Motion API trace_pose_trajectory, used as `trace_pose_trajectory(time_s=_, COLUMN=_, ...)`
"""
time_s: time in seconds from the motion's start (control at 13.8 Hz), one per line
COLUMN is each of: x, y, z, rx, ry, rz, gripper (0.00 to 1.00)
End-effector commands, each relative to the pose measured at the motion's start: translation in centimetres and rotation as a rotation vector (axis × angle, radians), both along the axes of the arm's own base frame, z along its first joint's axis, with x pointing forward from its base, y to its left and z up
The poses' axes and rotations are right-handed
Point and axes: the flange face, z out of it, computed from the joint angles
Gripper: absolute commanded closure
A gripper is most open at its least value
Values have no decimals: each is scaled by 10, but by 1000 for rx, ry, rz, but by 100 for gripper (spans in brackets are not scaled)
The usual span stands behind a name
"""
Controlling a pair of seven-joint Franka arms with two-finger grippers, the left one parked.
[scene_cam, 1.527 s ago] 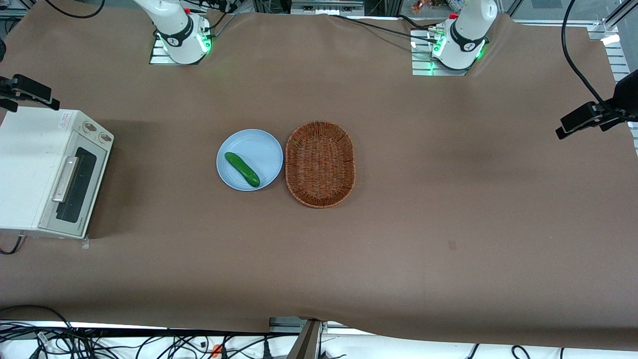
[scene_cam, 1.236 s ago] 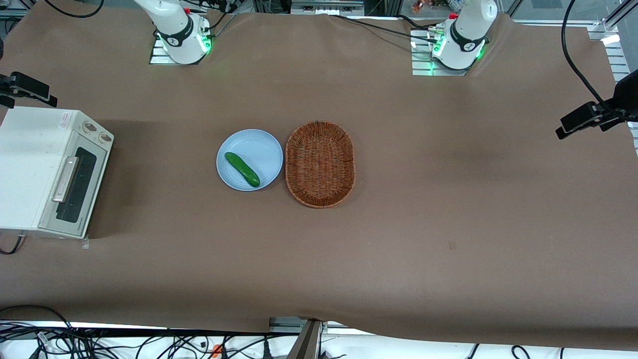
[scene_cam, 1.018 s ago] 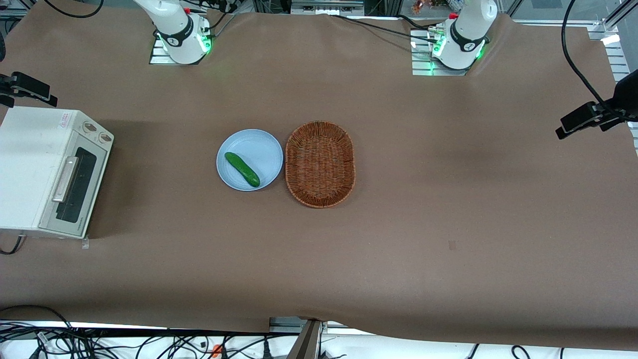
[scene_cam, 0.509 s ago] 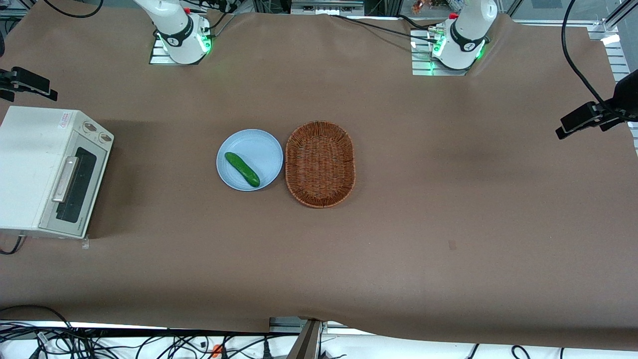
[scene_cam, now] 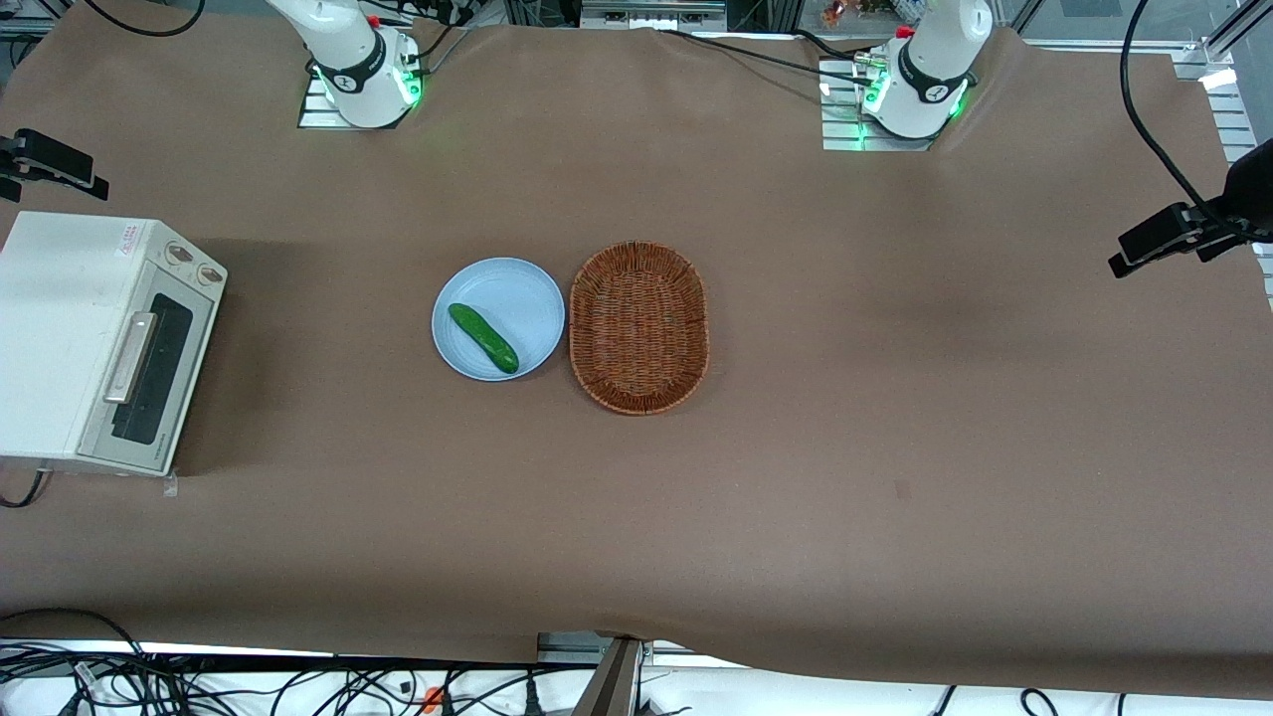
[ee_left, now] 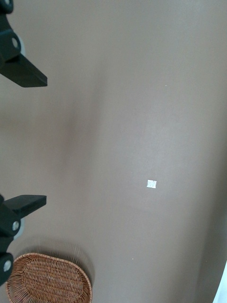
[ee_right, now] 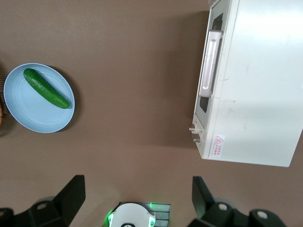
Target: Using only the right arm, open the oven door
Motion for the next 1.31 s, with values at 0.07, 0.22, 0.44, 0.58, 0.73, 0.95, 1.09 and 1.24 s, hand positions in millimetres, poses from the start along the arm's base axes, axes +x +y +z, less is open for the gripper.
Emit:
trace_pose_trajectory(time_s=0.07, x=-1, y=2, z=3, rx=3, ry=8, rz=-1, gripper=1)
trace_pose_trajectory(time_s=0.22, x=0, y=2, z=3, rx=2, ry=8, rz=1, gripper=1)
trace_pose_trajectory(time_s=0.44, x=0, y=1, z=3, rx=3, ry=8, rz=4, gripper=1)
trace_pose_trajectory(time_s=0.58, x=-1, y=1, z=4, rx=3, ry=7, rz=5, gripper=1)
trace_pose_trajectory(time_s=0.73, x=-1, y=1, z=4, rx=3, ry=6, rz=10, gripper=20)
trace_pose_trajectory(time_s=0.95, x=-10, y=4, z=2, rx=1, ry=72, rz=-2, gripper=100)
trace_pose_trajectory(time_s=1.09, x=-9, y=0, z=0, rx=9, ry=74, rz=2, gripper=100)
trace_pose_trajectory(time_s=1.24, x=-9, y=2, z=1, rx=0, ry=72, rz=0, gripper=100)
